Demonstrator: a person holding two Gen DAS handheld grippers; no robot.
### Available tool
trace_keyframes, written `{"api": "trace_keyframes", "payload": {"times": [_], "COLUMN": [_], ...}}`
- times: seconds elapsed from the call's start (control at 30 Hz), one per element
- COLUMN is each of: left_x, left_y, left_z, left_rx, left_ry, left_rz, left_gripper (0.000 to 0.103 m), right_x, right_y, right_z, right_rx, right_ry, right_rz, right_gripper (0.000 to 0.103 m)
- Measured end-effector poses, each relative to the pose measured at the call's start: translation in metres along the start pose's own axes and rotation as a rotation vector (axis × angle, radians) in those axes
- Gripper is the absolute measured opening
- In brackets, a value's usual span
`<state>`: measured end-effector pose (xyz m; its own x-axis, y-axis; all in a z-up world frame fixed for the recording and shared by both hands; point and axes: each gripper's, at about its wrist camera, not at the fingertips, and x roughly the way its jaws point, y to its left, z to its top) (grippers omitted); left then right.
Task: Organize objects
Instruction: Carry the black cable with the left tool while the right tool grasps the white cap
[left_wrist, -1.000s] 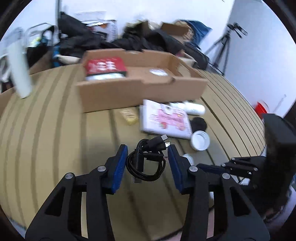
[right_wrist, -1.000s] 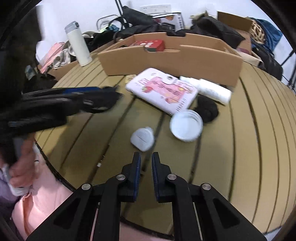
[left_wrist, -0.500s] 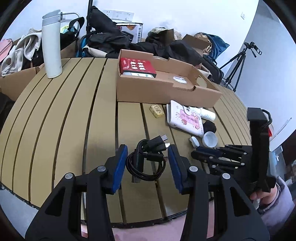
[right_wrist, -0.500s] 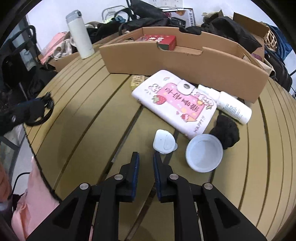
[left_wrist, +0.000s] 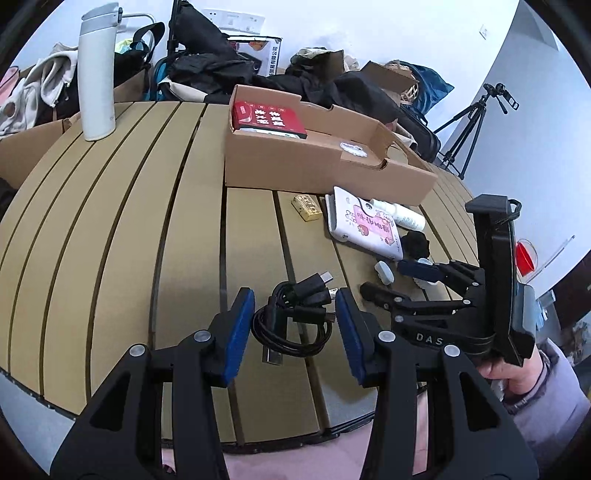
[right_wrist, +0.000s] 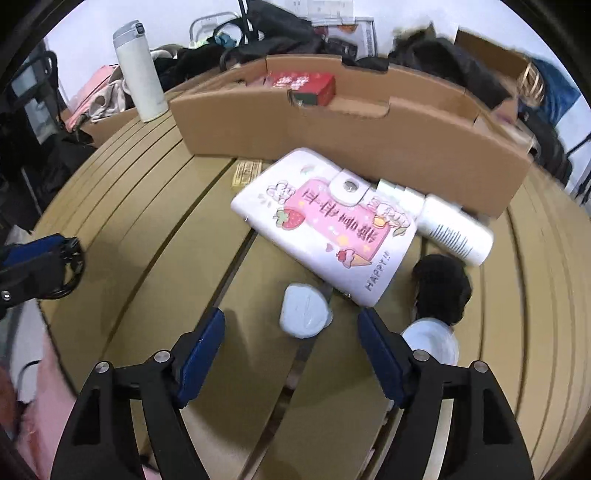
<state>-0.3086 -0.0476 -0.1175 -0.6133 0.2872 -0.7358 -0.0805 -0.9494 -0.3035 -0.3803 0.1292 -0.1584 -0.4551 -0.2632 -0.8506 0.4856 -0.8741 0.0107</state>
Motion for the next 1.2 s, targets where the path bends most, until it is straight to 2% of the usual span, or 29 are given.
{"api": "trace_keyframes", "payload": {"times": [0.07, 0.1, 0.13, 0.17, 0.37, 0.43, 0.53, 0.6, 0.7, 0.8, 0.9, 1.03, 1.13, 1.2], "left_x": [0.000, 0.000, -0.001, -0.003, -0.033, -0.052, -0.076, -0.088, -0.109, -0.117, -0.112, -0.084, -0.045, -0.010], "left_y": [0.000, -0.001, -0.002, -0.004, -0.021, -0.029, -0.041, -0.050, -0.066, -0.079, -0.085, -0.084, -0.086, -0.086], "left_z": [0.000, 0.000, 0.000, -0.001, -0.002, -0.004, -0.017, -0.030, -0.046, -0.043, -0.018, 0.056, 0.128, 0.172], "left_rx": [-0.004, -0.002, 0.002, 0.006, 0.032, 0.046, 0.072, 0.095, 0.117, 0.139, 0.129, 0.083, 0.097, 0.092], "left_ry": [0.000, 0.003, 0.003, 0.001, -0.038, -0.063, -0.068, -0.061, -0.068, -0.080, -0.071, -0.029, -0.033, -0.033], "left_rz": [0.002, 0.004, 0.006, 0.008, 0.022, 0.029, 0.009, 0.018, -0.007, -0.055, -0.103, -0.221, -0.213, -0.186], "left_gripper": [0.042, 0.042, 0.042, 0.042, 0.041, 0.041, 0.041, 0.041, 0.041, 0.041, 0.041, 0.041, 0.041, 0.041], "right_x": [-0.003, -0.004, -0.005, -0.005, -0.013, -0.035, -0.088, -0.130, -0.173, -0.189, -0.197, -0.201, -0.190, -0.163], "right_y": [-0.002, -0.002, -0.003, -0.004, -0.004, -0.005, -0.010, -0.016, -0.012, -0.007, -0.011, -0.038, -0.062, -0.086], "right_z": [0.001, 0.001, 0.002, 0.002, -0.002, -0.004, -0.016, -0.038, -0.077, -0.097, -0.091, -0.046, 0.023, 0.082], "right_rx": [0.015, 0.016, 0.014, 0.016, 0.023, 0.035, 0.094, 0.189, 0.240, 0.242, 0.218, 0.214, 0.144, 0.130], "right_ry": [-0.006, -0.005, -0.002, 0.000, -0.012, -0.044, -0.106, -0.145, -0.192, -0.194, -0.202, -0.240, -0.268, -0.242], "right_rz": [-0.011, -0.012, -0.014, -0.016, -0.014, -0.018, 0.006, 0.061, 0.077, 0.080, 0.033, 0.069, 0.047, 0.071], "right_gripper": [0.056, 0.040, 0.030, 0.027, 0.026, 0.026, 0.026, 0.026, 0.026, 0.026, 0.026, 0.026, 0.026, 0.026]}}
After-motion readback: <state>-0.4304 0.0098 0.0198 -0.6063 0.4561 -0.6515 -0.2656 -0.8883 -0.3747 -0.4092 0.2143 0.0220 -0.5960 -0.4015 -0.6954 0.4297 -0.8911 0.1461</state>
